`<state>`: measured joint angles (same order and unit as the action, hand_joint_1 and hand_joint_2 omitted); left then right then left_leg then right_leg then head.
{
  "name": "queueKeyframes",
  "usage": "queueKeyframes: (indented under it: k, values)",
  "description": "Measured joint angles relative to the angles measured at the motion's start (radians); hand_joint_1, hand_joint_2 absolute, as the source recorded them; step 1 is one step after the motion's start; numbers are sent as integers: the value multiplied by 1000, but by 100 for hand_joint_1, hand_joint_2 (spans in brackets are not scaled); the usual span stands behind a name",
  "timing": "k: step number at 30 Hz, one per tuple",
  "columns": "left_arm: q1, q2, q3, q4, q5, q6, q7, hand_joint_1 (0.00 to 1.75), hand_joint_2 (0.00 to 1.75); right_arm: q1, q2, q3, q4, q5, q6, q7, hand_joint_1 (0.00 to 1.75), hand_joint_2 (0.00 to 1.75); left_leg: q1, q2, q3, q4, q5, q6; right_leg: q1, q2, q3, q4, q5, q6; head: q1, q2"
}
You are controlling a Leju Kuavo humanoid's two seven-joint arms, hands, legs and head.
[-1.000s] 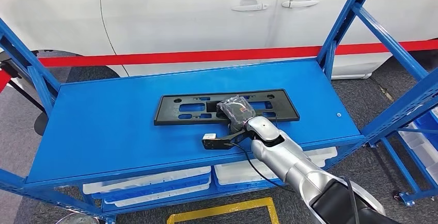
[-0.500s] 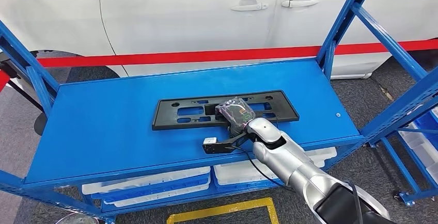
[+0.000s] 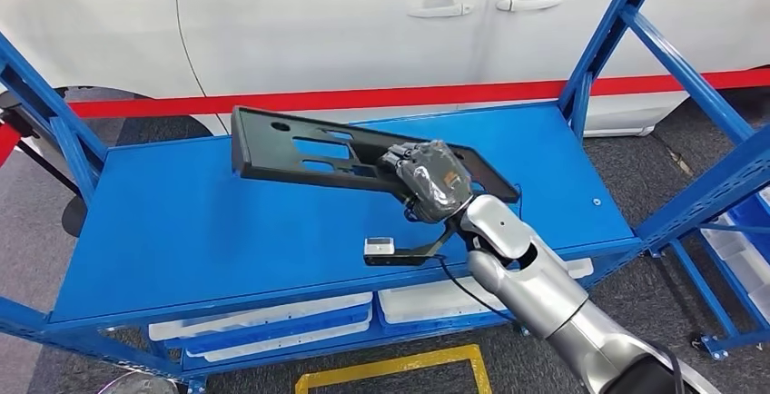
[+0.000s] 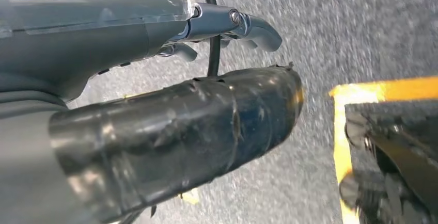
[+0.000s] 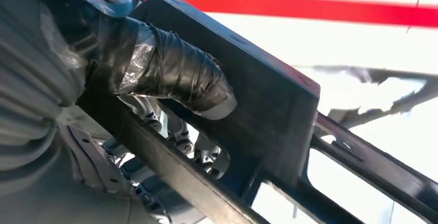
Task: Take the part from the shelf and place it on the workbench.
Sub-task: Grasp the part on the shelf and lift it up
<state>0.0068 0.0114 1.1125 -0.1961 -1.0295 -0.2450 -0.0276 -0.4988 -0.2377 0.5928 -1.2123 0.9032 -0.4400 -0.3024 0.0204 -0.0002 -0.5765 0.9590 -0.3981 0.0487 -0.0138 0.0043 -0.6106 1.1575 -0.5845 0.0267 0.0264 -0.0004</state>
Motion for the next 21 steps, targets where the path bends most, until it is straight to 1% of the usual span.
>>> queueKeyframes:
  k: [1, 2, 3, 4, 5, 6, 7, 8, 9, 10, 11, 12, 13, 14, 15, 16, 17, 18, 19, 20, 21]
  values:
    - [-1, 0, 1, 0, -1, 0, 1, 0, 0, 11, -11, -8, -30, -6, 1, -11, 175, 175, 0, 1, -3, 2, 1, 0, -2, 0, -30, 66, -28, 2, 0, 0]
    - [-2, 0, 1, 0, -2, 0, 2, 0, 0, 23, -21, -15, -58, -11, 4, -22, 175, 175, 1, 2, -7, 5, 1, 0, -5, 0, -47, 104, -35, 5, 0, 0]
    - [-3, 0, 2, 0, -3, 0, 2, 0, 0, 34, -29, -19, -83, -15, 6, -30, 175, 175, 2, 1, -11, 10, 0, -2, -10, 0, -46, 105, -22, 9, 0, 0]
    - [-4, 0, 3, 0, -4, 0, 3, 0, 0, 41, -36, -24, -106, -18, 8, -35, 175, 175, 5, 1, -16, 18, -1, -6, -16, -1, -25, 67, 8, 14, 0, 0]
    - [-5, 0, 4, 0, -5, 0, 3, 0, 0, 45, -42, -28, -126, -20, 9, -38, 175, 175, 8, 0, -22, 29, -4, -13, -23, -2, 10, 0, 41, 20, 0, 0]
    - [-6, 3, 5, 0, -6, 0, 4, 0, 0, 47, -46, -32, -143, -22, 9, -38, 175, 175, 9, -1, -30, 40, -7, -22, -25, 0, 41, -56, 65, 24, 0, 0]
    - [-7, 5, 7, -1, -6, 0, 4, 0, 0, 49, -49, -37, -157, -23, 9, -39, 175, 175, 9, -2, -37, 52, -10, -32, -26, 3, 59, -94, 82, 22, 0, 0]
    - [-8, 6, 7, -1, -7, 0, 4, 0, 0, 51, -51, -40, -170, -23, 9, -41, 175, 175, 7, -4, -43, 60, -11, -42, -26, 6, 66, -112, 84, 17, 0, 0]
    - [-8, 8, 8, -2, -8, 0, 4, 0, 0, 54, -53, -41, -181, -23, 9, -43, 175, 175, 5, -6, -47, 65, -9, -50, -22, 10, 59, -105, 82, 8, 0, 0]
    - [-9, 7, 9, -2, -9, 0, 4, 0, 0, 58, -55, -42, -192, -22, 8, -46, 175, 175, 4, -7, -51, 67, -5, -57, -23, 11, 51, -103, 84, -2, 0, 0]
    - [-8, 6, 10, -2, -10, -1, 4, 0, 0, 61, -56, -42, -203, -22, 8, -49, 175, 175, 5, -7, -57, 71, -8, -63, -24, 10, 46, -105, 85, -12, 0, 0]
    - [-7, 6, 11, -2, -11, -2, 5, 0, 0, 64, -57, -42, -214, -21, 8, -52, 175, 175, 7, -6, -65, 85, -22, -67, -24, 9, 38, -103, 91, -22, 0, 0]
    - [-7, 6, 12, -2, -13, -3, 6, 0, 0, 65, -58, -42, -224, -21, 8, -54, 175, 175, 9, -5, -78, 115, -51, -70, -23, 9, 31, -104, 98, -31, 0, 0]
    - [-7, 6, 13, -2, -14, -3, 7, 0, 0, 66, -59, -42, -232, -21, 8, -55, 175, 175, 10, -3, -97, 167, -92, -71, -20, 8, 23, -104, 105, -39, 0, 0]
    - [-8, 6, 14, -2, -14, -3, 8, 0, 0, 68, -59, -42, -238, -21, 7, -55, 175, 175, 9, -2, -119, 233, -137, -72, -16, 7, 15, -104, 111, -45, 0, 0]
    - [-9, 6, 15, -2, -14, -3, 8, 0, 0, 70, -59, -42, -243, -21, 7, -55, 175, 175, 8, -2, -137, 297, -171, -72, -10, 6, 6, -104, 117, -48, 0, 0]
    - [-11, 6, 16, -2, -14, -3, 8, 0, 0, 73, -59, -42, -246, -21, 7, -55, 175, 175, 6, -2, -144, 341, -190, -68, -4, 5, -2, -103, 124, -52, 0, 0]
    - [-12, 6, 16, -2, -14, -3, 8, 0, 0, 75, -60, -42, -249, -21, 7, -55, 175, 175, 2, -2, -133, 349, -190, -61, 3, 4, -10, -103, 130, -54, 0, 0]
    - [-12, 6, 16, -2, -14, -3, 8, 0, 0, 77, -61, -42, -252, -21, 7, -55, 175, 175, -4, -3, -100, 314, -173, -50, 10, 4, -17, -103, 136, -57, -1, 0]
    - [-13, 6, 16, -2, -15, -4, 8, 0, 0, 78, -62, -42, -256, -21, 7, -55, 175, 175, -12, -4, -50, 248, -149, -33, 16, 4, -23, -103, 142, -59, -1, 0]
    - [-14, 9, 16, -2, -15, -4, 8, 0, 0, 79, -63, -42, -260, -21, 7, -56, 175, 175, -19, -3, 0, 172, -137, -14, 21, 4, -27, -103, 148, -59, 0, 0]
